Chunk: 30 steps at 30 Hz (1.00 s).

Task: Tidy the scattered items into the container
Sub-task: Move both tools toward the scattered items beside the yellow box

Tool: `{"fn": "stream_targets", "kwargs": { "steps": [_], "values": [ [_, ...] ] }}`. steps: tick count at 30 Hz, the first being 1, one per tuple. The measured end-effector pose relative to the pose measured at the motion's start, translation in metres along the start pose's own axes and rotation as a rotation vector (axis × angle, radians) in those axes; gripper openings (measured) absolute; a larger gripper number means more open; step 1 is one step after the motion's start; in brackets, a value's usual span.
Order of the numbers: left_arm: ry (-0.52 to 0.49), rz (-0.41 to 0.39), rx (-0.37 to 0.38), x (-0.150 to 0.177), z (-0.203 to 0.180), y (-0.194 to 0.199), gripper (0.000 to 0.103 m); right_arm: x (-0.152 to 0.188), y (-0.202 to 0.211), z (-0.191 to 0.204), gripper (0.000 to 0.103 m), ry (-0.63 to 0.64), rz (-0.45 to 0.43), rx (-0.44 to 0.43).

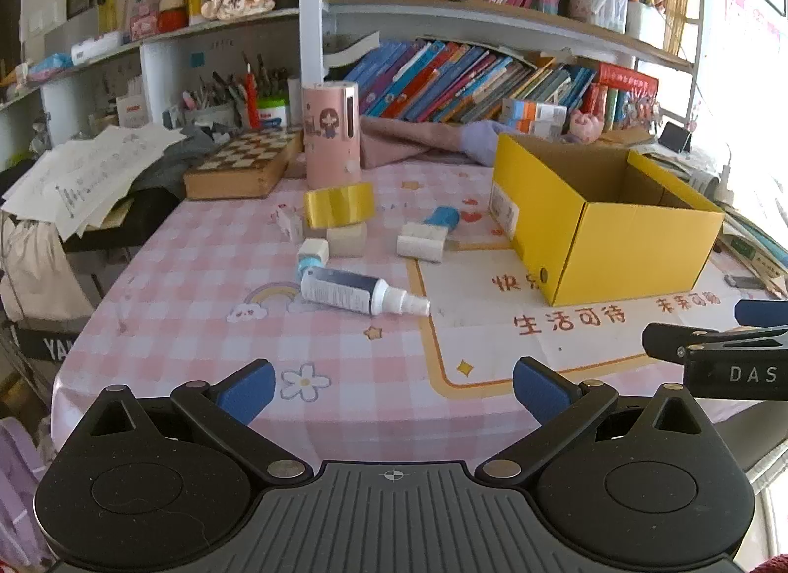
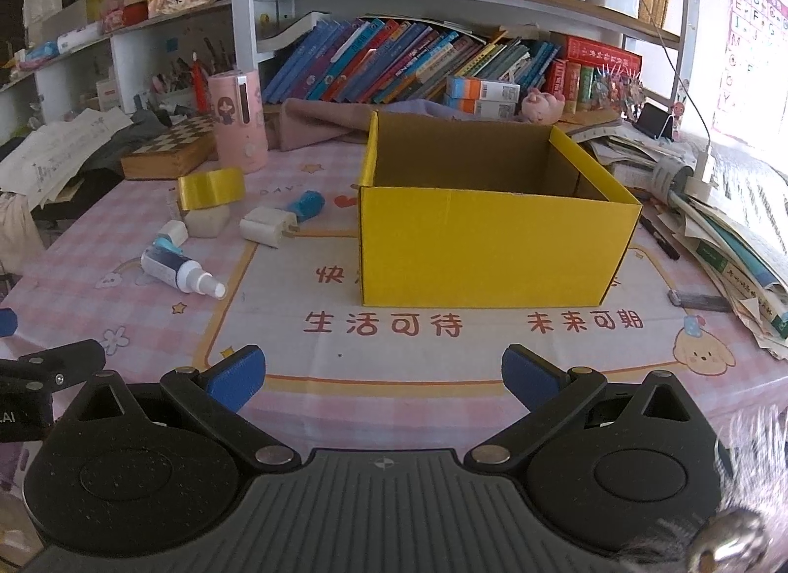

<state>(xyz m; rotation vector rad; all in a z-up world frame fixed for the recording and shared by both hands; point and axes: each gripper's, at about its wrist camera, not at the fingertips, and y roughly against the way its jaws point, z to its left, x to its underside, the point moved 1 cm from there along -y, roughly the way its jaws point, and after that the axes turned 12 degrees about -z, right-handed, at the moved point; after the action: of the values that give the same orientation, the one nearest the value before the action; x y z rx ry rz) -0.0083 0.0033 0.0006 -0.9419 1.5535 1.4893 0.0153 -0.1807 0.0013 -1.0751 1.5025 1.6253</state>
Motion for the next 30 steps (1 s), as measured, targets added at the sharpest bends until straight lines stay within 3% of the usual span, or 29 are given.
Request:
{"fn": "stream_targets", "kwargs": {
  "steps": [14,22,30],
  "values": [
    [-0.024,-0.034,-0.011,-0.003,0.007,0.003,0.103,-0.004,0.003,0.008,0.103,0.007,-0.018,-0.009],
    [-0.008,-0.049,0.036,-0.003,0.017,0.007,0.103,-0.010,0.006,0.019,0.103,0.014,-0.048,-0.054],
    [-0.009,-0.059,0.019,-0.003,0.027,0.010,0.103,-0.016,0.001,0.036,0.102,0.042,-0.049,-0.087]
  ]
}}
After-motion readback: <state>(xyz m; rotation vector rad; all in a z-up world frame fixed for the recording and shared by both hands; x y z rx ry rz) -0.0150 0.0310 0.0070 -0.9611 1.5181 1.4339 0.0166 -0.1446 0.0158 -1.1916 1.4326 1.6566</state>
